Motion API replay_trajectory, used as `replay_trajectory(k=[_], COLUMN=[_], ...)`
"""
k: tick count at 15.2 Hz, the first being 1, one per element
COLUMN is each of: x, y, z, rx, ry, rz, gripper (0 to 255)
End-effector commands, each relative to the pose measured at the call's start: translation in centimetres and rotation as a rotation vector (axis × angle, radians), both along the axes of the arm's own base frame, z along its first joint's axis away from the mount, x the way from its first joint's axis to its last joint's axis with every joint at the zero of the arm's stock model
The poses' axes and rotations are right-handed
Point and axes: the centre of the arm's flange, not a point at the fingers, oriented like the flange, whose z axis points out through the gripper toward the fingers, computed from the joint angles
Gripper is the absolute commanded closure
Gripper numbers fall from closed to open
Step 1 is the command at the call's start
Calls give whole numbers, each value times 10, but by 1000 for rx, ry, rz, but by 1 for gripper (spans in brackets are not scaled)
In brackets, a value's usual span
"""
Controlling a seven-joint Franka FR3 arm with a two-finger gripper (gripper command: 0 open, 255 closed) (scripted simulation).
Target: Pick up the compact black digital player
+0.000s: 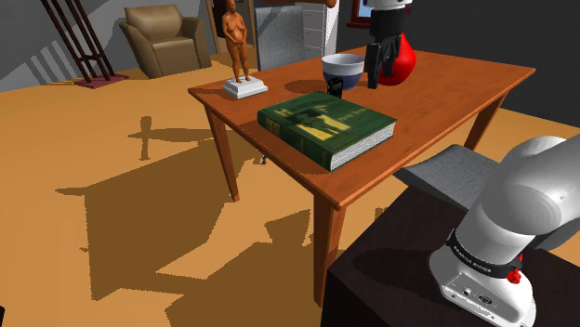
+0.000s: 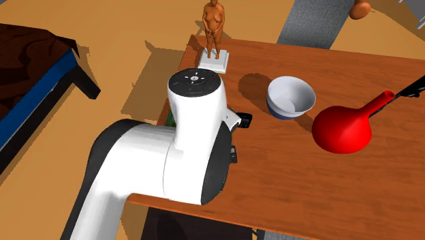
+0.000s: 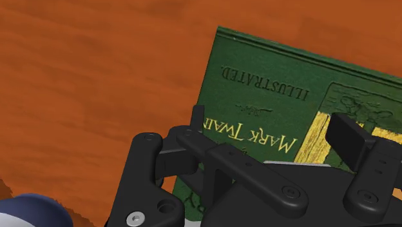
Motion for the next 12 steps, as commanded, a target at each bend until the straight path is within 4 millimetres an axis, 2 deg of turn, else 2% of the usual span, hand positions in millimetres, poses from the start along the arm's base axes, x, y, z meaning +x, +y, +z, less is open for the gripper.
replay_trajectory(k=[1,12], x=[24,148], y=[-14,-78], z=[-4,-35], rx=[4,30], ry=[-7,-36], rz=[3,21], gripper=[0,0])
